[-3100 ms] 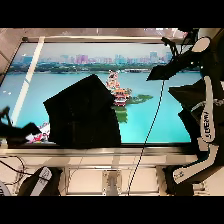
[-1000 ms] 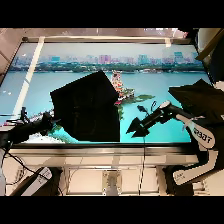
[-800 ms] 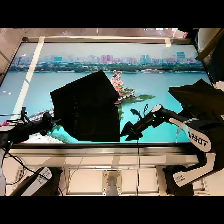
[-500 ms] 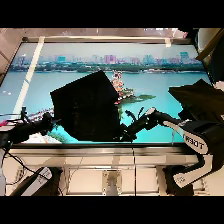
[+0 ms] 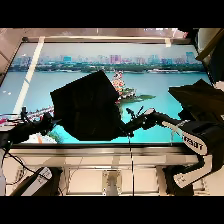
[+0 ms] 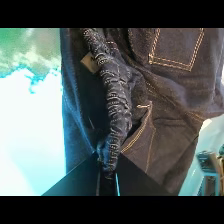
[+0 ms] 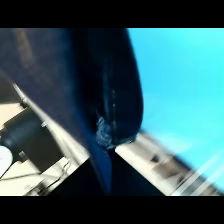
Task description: Fold the clothes and pants, and hang the long-sleeved shirts on hangers.
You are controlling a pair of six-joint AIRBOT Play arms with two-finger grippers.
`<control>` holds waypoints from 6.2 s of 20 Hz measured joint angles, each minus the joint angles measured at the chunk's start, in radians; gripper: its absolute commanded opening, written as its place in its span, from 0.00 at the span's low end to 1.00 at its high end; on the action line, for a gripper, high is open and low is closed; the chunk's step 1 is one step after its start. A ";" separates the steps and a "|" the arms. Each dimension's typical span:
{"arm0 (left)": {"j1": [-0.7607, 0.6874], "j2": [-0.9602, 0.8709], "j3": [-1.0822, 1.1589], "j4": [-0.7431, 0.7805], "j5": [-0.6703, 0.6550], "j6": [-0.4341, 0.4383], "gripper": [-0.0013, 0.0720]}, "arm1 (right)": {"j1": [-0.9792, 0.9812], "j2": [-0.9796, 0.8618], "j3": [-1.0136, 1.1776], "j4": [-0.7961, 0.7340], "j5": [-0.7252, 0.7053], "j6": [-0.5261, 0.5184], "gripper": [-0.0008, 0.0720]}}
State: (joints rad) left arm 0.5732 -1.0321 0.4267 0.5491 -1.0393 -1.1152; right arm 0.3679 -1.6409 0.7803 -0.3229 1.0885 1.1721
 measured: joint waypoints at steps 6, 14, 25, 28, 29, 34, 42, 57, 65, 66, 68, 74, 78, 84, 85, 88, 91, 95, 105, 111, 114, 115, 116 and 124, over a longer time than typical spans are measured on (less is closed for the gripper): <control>0.003 0.131 0.044 0.002 -0.091 0.019 0.07 | 0.000 0.196 0.145 -0.018 0.084 -0.029 0.02; 0.003 0.520 0.454 0.054 -0.267 -0.050 0.07 | 0.000 0.591 0.623 -0.493 0.245 0.152 0.02; 0.002 0.570 0.688 0.224 -0.484 -0.403 0.07 | 0.000 0.605 0.920 -0.848 0.284 0.268 0.02; -0.029 0.474 0.595 0.256 -0.448 -0.410 0.07 | 0.000 0.462 0.928 -0.885 0.263 0.272 0.02; -0.055 0.426 0.572 0.264 -0.405 -0.398 0.07 | 0.000 0.410 0.929 -0.895 0.240 0.272 0.02; -0.263 0.145 0.533 0.299 -0.068 -0.292 0.07 | -0.001 0.148 0.933 -0.927 -0.015 0.261 0.02; -0.426 0.011 0.732 0.293 0.125 -0.159 0.07 | 0.000 0.112 1.054 -1.045 -0.063 0.198 0.02; -0.441 0.384 1.036 0.474 -0.448 -0.529 0.07 | 0.113 0.577 1.255 -1.001 0.438 0.335 0.01; -0.442 0.245 0.501 0.516 -0.157 -0.509 0.07 | -0.034 0.254 1.192 -1.072 0.402 0.300 0.02; -0.447 0.197 0.470 0.511 -0.069 -0.481 0.07 | -0.064 0.191 1.187 -1.067 0.381 0.292 0.02; -0.468 0.078 0.432 0.499 0.107 -0.425 0.07 | -0.117 0.065 1.184 -1.006 0.277 0.271 0.02; -0.589 -0.245 0.486 0.404 0.428 -0.264 0.07 | -0.156 -0.181 1.182 -0.930 -0.028 0.223 0.02; -0.637 -0.259 0.538 0.373 0.475 -0.220 0.07 | -0.159 -0.182 1.221 -0.914 0.063 0.146 0.02; -0.637 -0.036 0.558 0.443 0.290 -0.209 0.07 | -0.130 0.035 1.096 -0.910 0.286 0.094 0.01; -0.636 -0.004 0.554 0.463 0.230 -0.213 0.07 | -0.108 0.087 1.024 -0.909 0.310 0.092 0.02; -0.636 0.068 0.515 0.539 0.061 -0.246 0.07 | -0.022 0.234 0.758 -0.909 0.333 0.105 0.02; -0.635 0.100 0.452 0.630 -0.034 -0.270 0.07 | 0.066 0.349 0.488 -0.898 0.312 0.148 0.01; -0.635 0.114 0.372 0.765 -0.077 -0.291 0.07 | 0.158 0.439 0.241 -0.859 0.252 0.193 0.02; -0.635 0.062 0.266 0.836 0.110 -0.298 0.90 | 0.251 0.415 0.034 -0.808 -0.034 0.217 0.51; -0.616 0.079 0.393 0.814 0.184 -0.337 0.90 | 0.243 0.455 0.135 -0.903 0.164 0.231 0.61; -0.606 0.145 0.491 0.812 0.195 -0.344 0.90 | 0.161 0.560 0.182 -0.995 0.257 0.232 0.64; -0.604 0.174 0.512 0.812 0.195 -0.346 0.88 | 0.113 0.594 0.186 -1.001 0.256 0.235 0.64; -0.602 0.201 0.525 0.812 0.196 -0.348 0.88 | 0.043 0.618 0.183 -0.996 0.249 0.243 0.64; -0.600 0.343 0.560 0.808 0.198 -0.352 0.88 | -0.526 0.528 -0.065 -0.301 0.126 0.095 0.98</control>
State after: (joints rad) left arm -0.0265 -0.6888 0.9863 1.3575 -0.8417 -1.4677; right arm -0.1577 -1.1130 0.7155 -0.6239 1.2140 1.2667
